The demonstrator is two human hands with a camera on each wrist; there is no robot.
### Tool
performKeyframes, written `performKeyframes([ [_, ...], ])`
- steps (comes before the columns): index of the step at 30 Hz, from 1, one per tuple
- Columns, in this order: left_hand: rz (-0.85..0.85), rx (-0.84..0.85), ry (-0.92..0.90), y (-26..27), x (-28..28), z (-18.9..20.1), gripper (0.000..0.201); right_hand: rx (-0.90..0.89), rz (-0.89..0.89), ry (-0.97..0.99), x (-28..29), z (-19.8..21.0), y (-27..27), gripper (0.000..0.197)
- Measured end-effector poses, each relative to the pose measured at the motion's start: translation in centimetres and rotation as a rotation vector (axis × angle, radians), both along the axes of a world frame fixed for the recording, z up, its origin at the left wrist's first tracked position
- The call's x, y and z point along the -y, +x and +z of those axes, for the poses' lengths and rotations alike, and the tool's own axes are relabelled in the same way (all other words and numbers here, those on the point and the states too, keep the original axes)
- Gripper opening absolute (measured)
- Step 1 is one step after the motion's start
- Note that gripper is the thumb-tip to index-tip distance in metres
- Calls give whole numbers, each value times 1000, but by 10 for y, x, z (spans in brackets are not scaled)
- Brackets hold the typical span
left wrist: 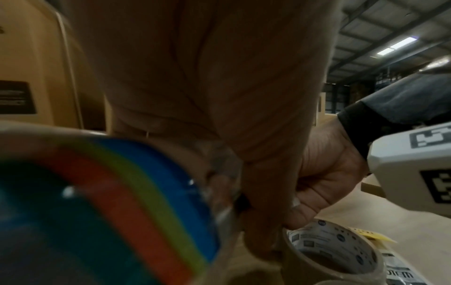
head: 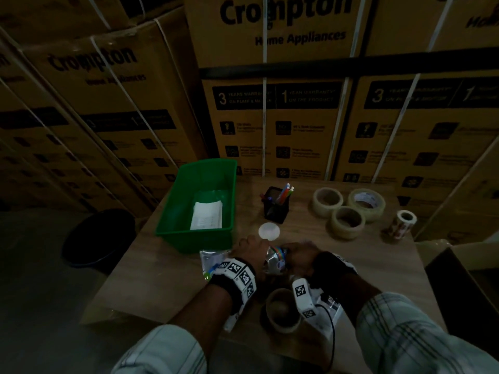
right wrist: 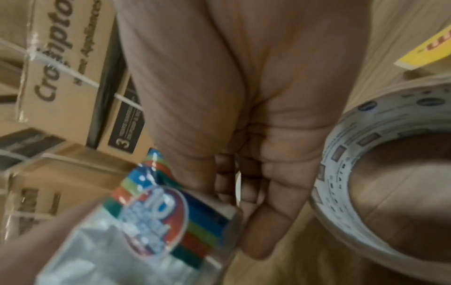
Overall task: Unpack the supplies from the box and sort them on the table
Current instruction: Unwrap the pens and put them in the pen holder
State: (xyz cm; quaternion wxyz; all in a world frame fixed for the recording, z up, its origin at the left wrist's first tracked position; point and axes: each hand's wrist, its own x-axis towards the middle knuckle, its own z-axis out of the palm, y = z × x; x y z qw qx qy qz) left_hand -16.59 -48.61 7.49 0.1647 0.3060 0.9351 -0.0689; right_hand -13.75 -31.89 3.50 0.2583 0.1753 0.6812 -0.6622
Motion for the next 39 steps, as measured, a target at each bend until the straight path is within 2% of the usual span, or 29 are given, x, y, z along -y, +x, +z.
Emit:
performKeyframes([
  [5,37,61,146,4,10,6,85,-18,6,115,1,7,-4,23],
  [8,150,167,319,1,18,0,91,-97,50,200,0,18,-8,13],
  [10,242,231,444,-1,22,-7,96,-193,103,292,-4,35,-11,18],
  [14,373,291,611,0,20,-29,95,-371,199,511,-14,71,-23,17],
  [18,468,321,724,3,13,-33,95,-421,224,610,-24,104,-31,20],
  [22,491,342,699,0,6,-27,89,-480,225,682,-34,137,-34,15],
  [26,517,366,635,-11,1,-27,95,-511,254,796,-50,154,-45,27],
  [29,518,357,602,-20,-3,-27,94,-496,193,823,-64,158,-60,6],
  [32,523,335,575,-28,-6,-29,93,-520,88,818,-72,163,-74,1],
  [39,577,310,566,-44,-5,-35,102,-629,15,972,-74,171,-106,12],
])
